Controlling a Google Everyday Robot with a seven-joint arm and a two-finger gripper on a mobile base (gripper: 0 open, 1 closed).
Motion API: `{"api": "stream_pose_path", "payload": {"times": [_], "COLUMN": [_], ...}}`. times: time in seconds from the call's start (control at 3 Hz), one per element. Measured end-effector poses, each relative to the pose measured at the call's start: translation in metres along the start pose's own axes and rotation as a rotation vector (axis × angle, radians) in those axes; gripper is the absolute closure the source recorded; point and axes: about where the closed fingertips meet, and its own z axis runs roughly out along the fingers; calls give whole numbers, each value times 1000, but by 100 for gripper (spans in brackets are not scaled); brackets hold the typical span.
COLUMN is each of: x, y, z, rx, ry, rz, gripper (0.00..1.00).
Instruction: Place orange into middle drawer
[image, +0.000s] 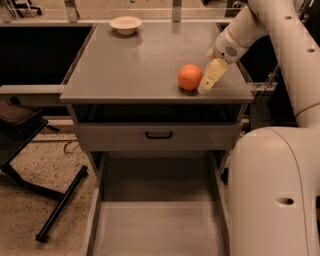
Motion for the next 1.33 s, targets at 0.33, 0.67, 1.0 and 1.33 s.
{"api": "stream_pose_path", "payload": {"times": [0.33,0.67,1.0,1.33], "x": [3,-13,-31,-40], "y": [3,11,19,25], "z": [3,7,12,16], "rx": [-18,-45,-72,-91], "ry": [-19,-38,-56,-67], "rz": [13,-22,-62,-83], "gripper": [0,0,0,0]}}
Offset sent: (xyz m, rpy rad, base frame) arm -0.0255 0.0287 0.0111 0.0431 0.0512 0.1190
